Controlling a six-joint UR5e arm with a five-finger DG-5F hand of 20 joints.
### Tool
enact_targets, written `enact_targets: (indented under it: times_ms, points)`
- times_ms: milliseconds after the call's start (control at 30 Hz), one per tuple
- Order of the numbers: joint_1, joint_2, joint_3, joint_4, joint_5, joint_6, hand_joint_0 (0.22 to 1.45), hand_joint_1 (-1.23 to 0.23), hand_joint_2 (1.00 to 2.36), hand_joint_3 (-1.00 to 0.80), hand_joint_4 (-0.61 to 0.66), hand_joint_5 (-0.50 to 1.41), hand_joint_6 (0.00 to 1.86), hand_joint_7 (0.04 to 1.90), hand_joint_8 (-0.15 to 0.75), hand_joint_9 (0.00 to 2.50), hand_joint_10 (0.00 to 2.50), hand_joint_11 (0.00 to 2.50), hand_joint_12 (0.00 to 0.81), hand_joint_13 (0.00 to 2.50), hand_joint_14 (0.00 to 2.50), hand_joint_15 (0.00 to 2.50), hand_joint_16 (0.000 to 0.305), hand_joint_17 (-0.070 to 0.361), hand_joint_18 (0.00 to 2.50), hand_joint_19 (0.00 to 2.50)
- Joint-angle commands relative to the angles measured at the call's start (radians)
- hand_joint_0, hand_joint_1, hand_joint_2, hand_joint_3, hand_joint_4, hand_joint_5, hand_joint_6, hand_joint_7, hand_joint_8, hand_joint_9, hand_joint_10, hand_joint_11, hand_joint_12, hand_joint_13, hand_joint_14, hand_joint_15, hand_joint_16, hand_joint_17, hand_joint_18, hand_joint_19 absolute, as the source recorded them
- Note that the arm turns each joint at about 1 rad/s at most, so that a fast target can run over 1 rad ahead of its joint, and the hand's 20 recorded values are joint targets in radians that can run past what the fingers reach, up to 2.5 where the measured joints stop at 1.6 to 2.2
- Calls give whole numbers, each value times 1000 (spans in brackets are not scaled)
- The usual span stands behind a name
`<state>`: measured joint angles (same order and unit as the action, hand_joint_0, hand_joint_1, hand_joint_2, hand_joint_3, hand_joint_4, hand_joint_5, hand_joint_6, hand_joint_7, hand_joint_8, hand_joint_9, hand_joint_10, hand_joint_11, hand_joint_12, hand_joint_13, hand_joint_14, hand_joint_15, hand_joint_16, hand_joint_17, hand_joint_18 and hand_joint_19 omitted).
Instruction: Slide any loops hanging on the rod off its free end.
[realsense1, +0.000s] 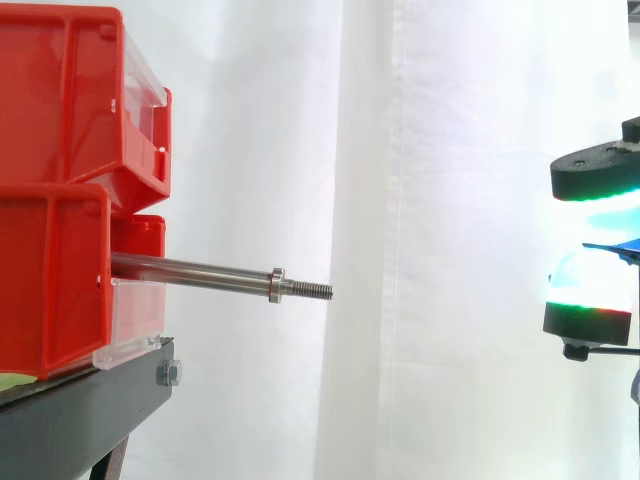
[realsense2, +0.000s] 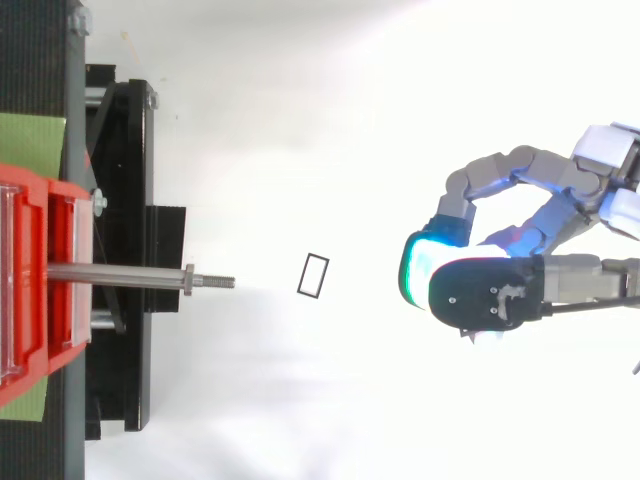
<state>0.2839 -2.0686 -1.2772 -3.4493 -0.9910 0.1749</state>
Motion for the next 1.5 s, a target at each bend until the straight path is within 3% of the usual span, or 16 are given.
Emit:
enact_targets:
  times_ms: [0, 333, 667, 767, 900, 967, 1233, 1333, 1467]
  points:
    - [0, -1, -1, 1, 0, 0, 601, -682, 1014, -161, -35, -86, 818, 998, 282, 1263, 18, 517, 355, 892, 10, 275, 52, 117, 971, 551]
    - [0, -1, -1, 10, -2, -3, 606, -699, 1015, -174, -91, -89, 803, 1044, 265, 1210, 20, 518, 345, 847, 10, 276, 50, 112, 917, 540]
    - [-2, -1, -2, 81, 3, -58, 590, -740, 1007, -84, -169, -73, 833, 1040, 242, 1239, 15, 451, 365, 802, 7, 200, 55, 124, 943, 466]
    - [-2, -2, -2, 84, 2, -64, 592, -744, 1006, -93, -167, -71, 826, 1036, 271, 1072, 10, 280, 357, 747, 4, 140, 55, 123, 939, 441]
    - [-3, -1, -4, 85, 2, -72, 595, -746, 1006, -122, -170, -66, 803, 1033, 247, 696, 0, 0, 345, 651, 3, 86, 52, 118, 897, 424]
    - [-6, -2, -4, 85, 0, -78, 595, -749, 1006, -127, -172, -64, 793, 1046, 242, 576, 0, 0, 343, 643, 3, 87, 52, 116, 879, 422]
    - [-17, -1, -5, 114, 2, -126, 594, -750, 1008, -134, -166, -62, 782, 1068, 242, 561, 0, 0, 346, 634, 4, 108, 50, 113, 847, 445]
    - [-17, -2, -34, 128, 0, -130, 594, -750, 1008, -135, -164, -62, 781, 1070, 243, 578, 0, 0, 347, 635, 4, 120, 50, 113, 837, 449]
    - [-17, -1, -90, 216, -2, -130, 593, -751, 1010, -131, -165, -63, 781, 1072, 246, 595, 0, 0, 350, 638, 4, 127, 50, 113, 836, 450]
